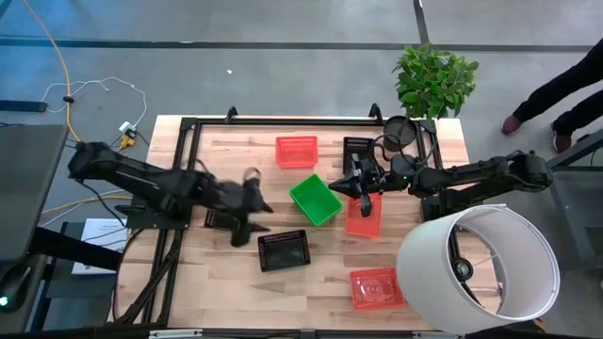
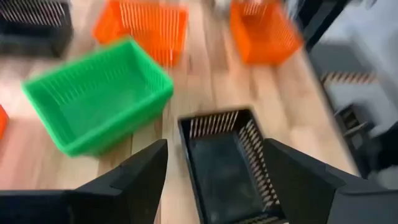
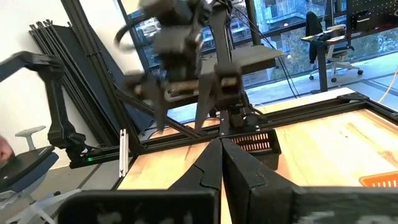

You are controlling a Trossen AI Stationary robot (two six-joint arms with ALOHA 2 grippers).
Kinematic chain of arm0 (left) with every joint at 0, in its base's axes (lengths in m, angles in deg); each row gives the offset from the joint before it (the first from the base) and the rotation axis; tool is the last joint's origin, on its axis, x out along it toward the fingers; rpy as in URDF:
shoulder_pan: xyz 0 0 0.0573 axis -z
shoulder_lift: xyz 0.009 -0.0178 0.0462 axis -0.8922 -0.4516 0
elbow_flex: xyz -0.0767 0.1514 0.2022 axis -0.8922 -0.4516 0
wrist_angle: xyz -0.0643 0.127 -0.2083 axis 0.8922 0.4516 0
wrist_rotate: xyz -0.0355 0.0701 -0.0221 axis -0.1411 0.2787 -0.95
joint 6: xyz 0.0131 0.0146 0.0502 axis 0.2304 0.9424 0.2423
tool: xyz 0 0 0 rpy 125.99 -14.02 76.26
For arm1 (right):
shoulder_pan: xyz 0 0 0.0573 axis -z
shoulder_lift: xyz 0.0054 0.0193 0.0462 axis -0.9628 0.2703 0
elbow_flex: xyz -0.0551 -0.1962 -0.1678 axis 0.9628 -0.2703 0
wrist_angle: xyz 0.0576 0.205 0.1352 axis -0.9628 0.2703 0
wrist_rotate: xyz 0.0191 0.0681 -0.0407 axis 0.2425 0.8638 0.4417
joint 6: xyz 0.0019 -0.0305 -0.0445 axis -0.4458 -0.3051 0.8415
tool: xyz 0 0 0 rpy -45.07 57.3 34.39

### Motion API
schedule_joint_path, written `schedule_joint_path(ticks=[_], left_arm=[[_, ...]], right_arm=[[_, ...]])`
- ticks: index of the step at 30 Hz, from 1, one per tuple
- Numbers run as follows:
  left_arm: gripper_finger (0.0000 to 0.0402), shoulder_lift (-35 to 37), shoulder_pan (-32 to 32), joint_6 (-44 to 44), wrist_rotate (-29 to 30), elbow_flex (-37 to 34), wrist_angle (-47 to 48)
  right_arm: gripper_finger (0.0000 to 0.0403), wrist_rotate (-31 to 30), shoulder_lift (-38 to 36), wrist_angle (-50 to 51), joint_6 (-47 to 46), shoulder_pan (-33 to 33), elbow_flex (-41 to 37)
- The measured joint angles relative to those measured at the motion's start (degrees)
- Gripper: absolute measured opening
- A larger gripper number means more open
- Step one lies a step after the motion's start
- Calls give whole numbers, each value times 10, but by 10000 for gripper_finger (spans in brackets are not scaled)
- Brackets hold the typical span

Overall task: Stack baskets by color
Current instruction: Stack the black basket on the black basket

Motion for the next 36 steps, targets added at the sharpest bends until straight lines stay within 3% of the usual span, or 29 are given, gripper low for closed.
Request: schedule_joint_path(ticks=[6, 12, 25, 29, 34, 36], left_arm=[[255, -136, 29, -27, 76, 20, 1], [255, -223, 30, -92, 70, 20, -16], [249, -320, 30, -94, 61, 20, -21], [197, -328, 30, -90, 58, 20, -25], [52, -327, 30, -67, 54, 20, -28], [15, -327, 28, -64, 41, 20, -31]], right_arm=[[0, 0, 0, 0, 0, 0, 0], [0, 1, 0, 3, 0, 0, 0], [0, 2, 0, 9, 0, 0, 0], [0, 1, 0, 11, 0, 0, 0], [0, 1, 0, 13, 0, 0, 0], [0, 1, 0, 13, 0, 0, 0]])
